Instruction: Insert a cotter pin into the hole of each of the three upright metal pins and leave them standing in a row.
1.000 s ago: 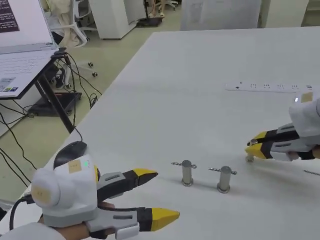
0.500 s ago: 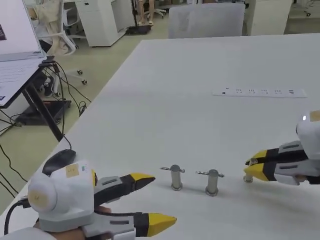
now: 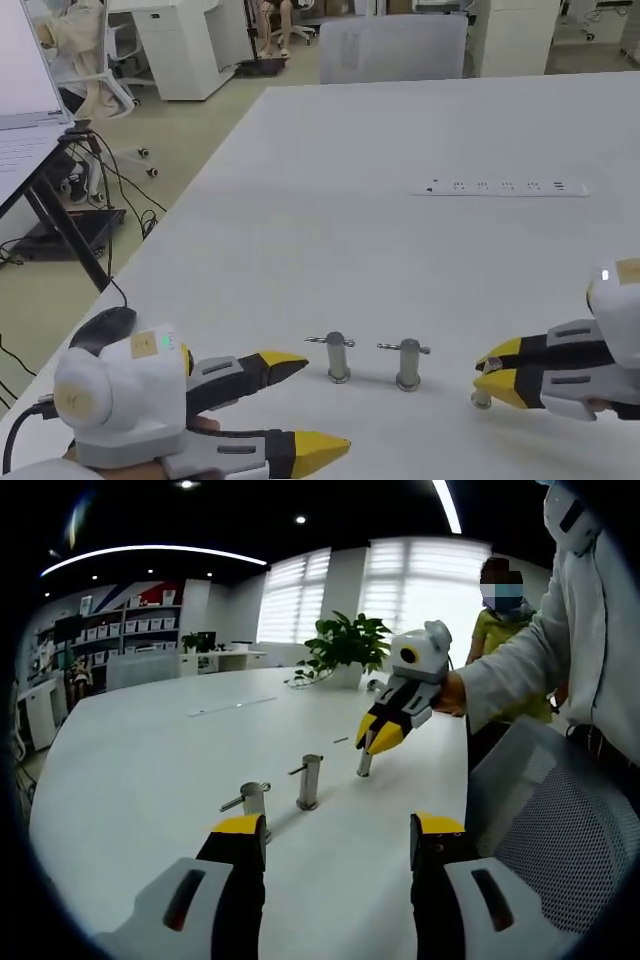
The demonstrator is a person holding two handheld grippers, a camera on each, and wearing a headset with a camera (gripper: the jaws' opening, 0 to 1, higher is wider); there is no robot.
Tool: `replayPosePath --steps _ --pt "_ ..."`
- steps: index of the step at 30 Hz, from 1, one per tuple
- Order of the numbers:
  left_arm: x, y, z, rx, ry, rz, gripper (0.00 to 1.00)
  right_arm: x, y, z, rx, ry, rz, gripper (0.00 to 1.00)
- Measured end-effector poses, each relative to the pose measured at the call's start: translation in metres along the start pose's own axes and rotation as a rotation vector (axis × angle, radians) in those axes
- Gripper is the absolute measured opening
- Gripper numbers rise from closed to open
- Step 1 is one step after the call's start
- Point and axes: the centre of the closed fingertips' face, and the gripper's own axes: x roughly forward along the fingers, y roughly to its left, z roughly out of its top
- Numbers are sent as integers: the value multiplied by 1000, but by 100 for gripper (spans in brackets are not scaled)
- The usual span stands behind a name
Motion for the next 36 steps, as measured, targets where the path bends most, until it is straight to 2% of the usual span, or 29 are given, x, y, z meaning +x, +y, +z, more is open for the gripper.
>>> replayPosePath --steps 7,9,18,22,29,36 --pt "1 -2 -1 4 5 -7 57 7 14 -8 -9 16 -7 9" --pt "1 -3 -1 3 2 -10 57 9 16 -10 8 16 -6 9" --pt "3 -5 -1 1 0 -17 57 17 24 -13 17 18 -73 9" --pt "4 -6 -1 -1 -1 -18 57 20 25 -15 15 24 -83 9" --pt "4 -6 -1 -3 -2 -17 57 21 25 -17 57 19 -106 10" --pt "5 -6 0 -8 -3 -16 57 22 23 -19 69 10 -153 10"
